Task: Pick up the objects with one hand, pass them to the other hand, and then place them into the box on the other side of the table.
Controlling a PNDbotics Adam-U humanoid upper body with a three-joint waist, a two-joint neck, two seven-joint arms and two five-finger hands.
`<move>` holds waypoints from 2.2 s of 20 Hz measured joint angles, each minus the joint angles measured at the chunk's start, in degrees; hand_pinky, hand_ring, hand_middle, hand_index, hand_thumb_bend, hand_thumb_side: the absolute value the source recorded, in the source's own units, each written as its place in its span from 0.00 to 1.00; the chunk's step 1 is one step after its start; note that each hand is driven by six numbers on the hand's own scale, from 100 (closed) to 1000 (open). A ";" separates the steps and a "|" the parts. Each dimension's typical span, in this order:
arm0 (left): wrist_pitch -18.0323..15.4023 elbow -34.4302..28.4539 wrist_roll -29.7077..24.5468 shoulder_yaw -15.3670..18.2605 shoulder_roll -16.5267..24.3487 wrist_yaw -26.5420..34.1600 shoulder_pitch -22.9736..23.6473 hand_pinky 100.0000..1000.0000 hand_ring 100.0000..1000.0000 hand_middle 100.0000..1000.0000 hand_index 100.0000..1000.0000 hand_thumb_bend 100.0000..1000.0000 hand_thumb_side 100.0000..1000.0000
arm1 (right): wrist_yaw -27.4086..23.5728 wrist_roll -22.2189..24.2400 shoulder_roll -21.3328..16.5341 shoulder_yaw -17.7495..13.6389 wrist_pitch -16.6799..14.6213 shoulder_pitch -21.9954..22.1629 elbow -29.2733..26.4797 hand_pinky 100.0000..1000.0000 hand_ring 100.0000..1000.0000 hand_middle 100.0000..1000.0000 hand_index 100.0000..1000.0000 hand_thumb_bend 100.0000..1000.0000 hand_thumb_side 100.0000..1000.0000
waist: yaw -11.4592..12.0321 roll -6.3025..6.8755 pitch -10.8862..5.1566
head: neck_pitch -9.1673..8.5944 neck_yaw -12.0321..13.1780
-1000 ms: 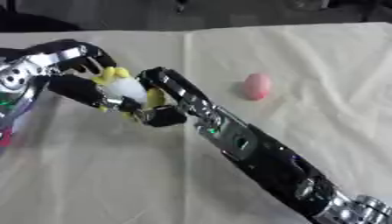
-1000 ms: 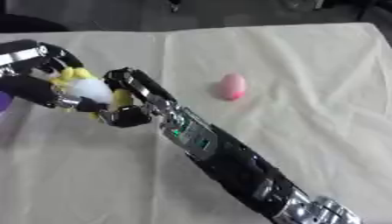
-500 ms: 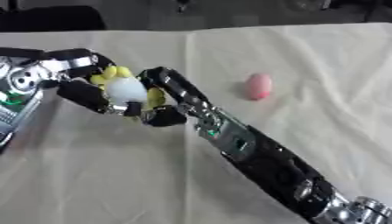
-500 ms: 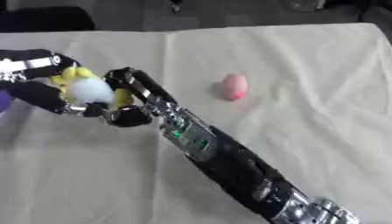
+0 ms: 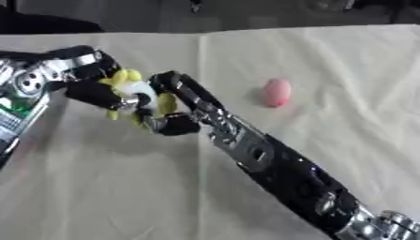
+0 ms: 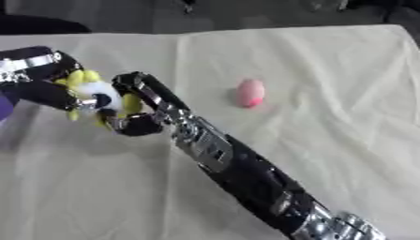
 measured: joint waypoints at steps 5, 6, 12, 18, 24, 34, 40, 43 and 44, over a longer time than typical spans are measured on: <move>0.78 0.07 1.61 -0.39 -0.43 2.13 0.01 0.75 0.51 0.37 0.40 0.28 0.00 | 0.00 0.19 0.01 0.15 -0.21 0.00 0.46 0.63 0.39 0.35 0.48 0.00 0.00 | 0.00 0.00 0.00 | 0.00 0.28; 0.77 0.15 1.58 -0.43 -0.43 2.11 0.01 0.74 0.51 0.36 0.39 0.29 0.00 | -0.02 0.21 0.01 0.21 -0.27 0.00 0.53 0.63 0.39 0.35 0.48 0.00 0.00 | 0.00 0.00 0.00 | 0.00 0.37; -0.11 0.41 -0.62 -0.67 -0.88 -0.12 -0.09 0.72 0.49 0.31 0.35 0.34 0.00 | -0.17 0.20 0.04 0.27 -0.68 0.06 1.01 0.63 0.42 0.39 0.52 0.00 0.00 | -0.04 0.00 0.00 | 0.00 0.44; -1.03 0.26 -1.76 -0.66 -0.92 -4.01 -0.11 0.71 0.44 0.26 0.30 0.43 0.00 | -0.22 0.48 0.02 0.46 -0.31 0.27 1.01 0.65 0.52 0.50 0.66 0.14 0.00 | -0.05 0.00 0.00 | 0.00 0.44; -1.17 0.01 -2.51 -0.26 -0.81 -7.13 0.24 0.71 0.44 0.25 0.29 0.45 0.00 | 2.24 1.29 -0.11 0.21 0.82 0.30 1.01 0.72 0.66 0.65 0.80 0.41 0.00 | -0.05 0.00 0.00 | 0.00 0.44; -1.07 -1.73 -2.57 1.91 0.88 -8.80 1.97 0.71 0.43 0.23 0.26 0.47 0.00 | 6.09 2.78 -0.15 -0.01 1.87 0.50 1.01 0.75 0.75 0.76 0.88 0.41 0.10 | -0.04 0.00 0.00 | 0.00 0.44; -0.95 -5.27 -0.15 5.73 2.97 -10.00 4.16 0.70 0.40 0.20 0.25 0.47 0.00 | 6.42 3.02 -0.64 -0.27 2.10 0.51 0.97 0.75 0.75 0.76 0.88 0.39 0.11 | -0.02 0.00 0.00 | 0.00 0.70; 0.07 -8.47 4.21 9.04 5.36 -8.96 5.35 0.70 0.38 0.19 0.24 0.47 0.00 | 6.16 2.94 -0.96 -0.49 2.18 0.51 0.60 0.75 0.74 0.75 0.87 0.39 0.10 | -0.02 -0.02 0.00 | 0.00 0.99; 0.56 -9.38 5.76 10.15 6.24 -8.27 5.86 0.71 0.38 0.19 0.24 0.09 0.00 | 6.10 2.84 -1.12 -0.52 2.29 0.51 0.52 0.75 0.74 0.75 0.87 0.39 0.11 | -0.01 -0.02 0.00 | 0.00 1.16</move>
